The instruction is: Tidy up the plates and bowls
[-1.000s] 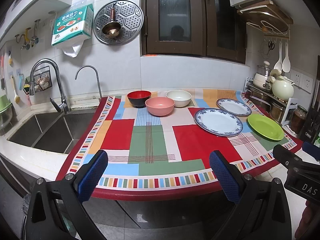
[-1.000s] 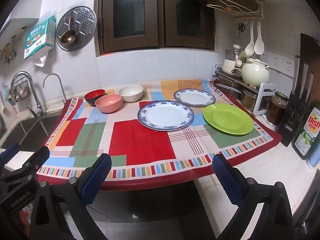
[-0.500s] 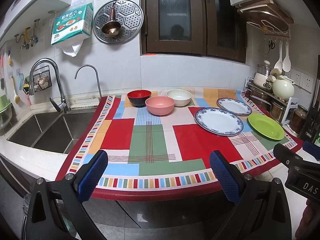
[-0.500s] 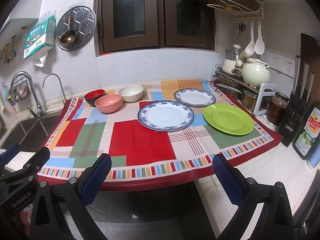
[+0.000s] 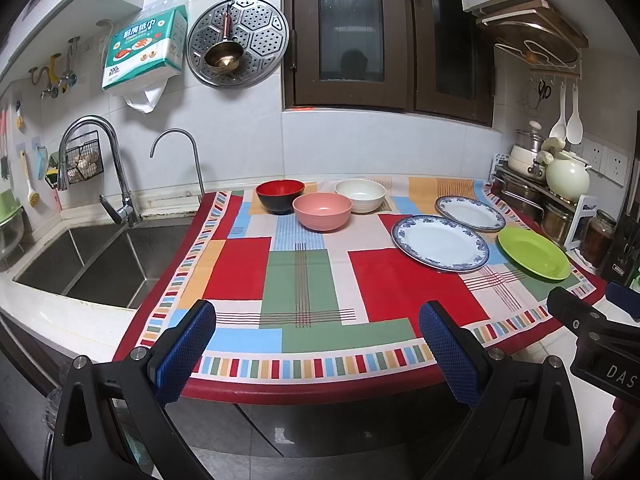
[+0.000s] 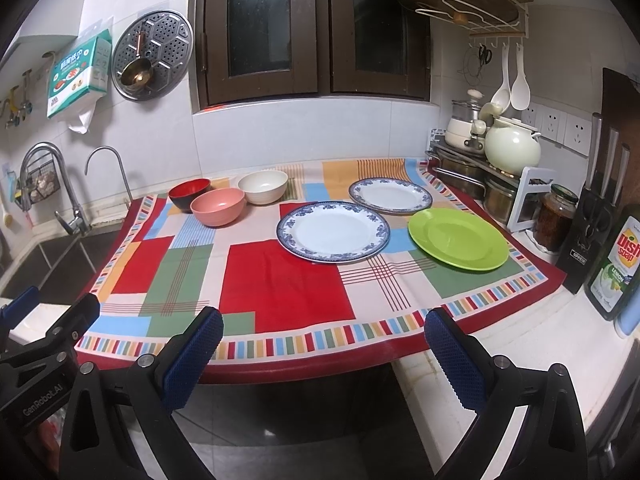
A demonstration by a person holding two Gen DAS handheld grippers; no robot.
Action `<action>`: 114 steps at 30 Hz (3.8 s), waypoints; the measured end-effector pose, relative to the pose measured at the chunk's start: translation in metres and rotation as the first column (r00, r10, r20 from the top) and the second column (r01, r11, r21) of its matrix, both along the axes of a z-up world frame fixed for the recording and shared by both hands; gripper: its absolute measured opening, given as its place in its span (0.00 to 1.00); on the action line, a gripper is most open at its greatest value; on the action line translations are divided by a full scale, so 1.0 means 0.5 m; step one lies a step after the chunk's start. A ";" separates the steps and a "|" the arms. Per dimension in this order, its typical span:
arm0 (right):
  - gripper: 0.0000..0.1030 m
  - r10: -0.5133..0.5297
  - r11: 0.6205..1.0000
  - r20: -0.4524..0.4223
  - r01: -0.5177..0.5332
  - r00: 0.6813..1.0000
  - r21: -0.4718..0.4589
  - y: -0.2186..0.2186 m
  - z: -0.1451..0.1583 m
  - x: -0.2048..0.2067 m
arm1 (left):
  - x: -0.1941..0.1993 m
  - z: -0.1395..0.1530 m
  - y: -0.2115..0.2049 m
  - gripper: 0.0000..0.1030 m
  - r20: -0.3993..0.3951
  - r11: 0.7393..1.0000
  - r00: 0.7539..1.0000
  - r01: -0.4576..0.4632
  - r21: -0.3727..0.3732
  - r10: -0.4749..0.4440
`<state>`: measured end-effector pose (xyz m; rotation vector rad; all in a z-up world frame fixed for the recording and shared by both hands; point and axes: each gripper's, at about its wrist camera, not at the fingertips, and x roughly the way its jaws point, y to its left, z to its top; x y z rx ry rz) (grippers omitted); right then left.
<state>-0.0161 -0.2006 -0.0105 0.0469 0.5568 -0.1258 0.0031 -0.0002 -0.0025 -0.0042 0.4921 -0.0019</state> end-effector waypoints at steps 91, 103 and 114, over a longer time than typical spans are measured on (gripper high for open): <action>0.43 -0.022 0.994 -0.366 0.059 0.930 0.090 -0.317 -0.256 0.754 | 0.800 -0.254 -0.304 0.39 -0.454 0.972 0.861 0.229 -0.059 -0.231; 0.37 -0.042 0.995 -0.380 0.074 0.924 0.069 -0.317 -0.255 0.758 | 0.800 -0.254 -0.298 0.34 -0.471 0.976 0.856 0.209 -0.066 -0.215; 0.34 -0.020 0.998 -0.356 0.042 0.934 0.052 -0.257 -0.209 0.719 | 0.745 -0.203 -0.234 0.32 -0.409 0.985 0.896 0.165 -0.054 -0.173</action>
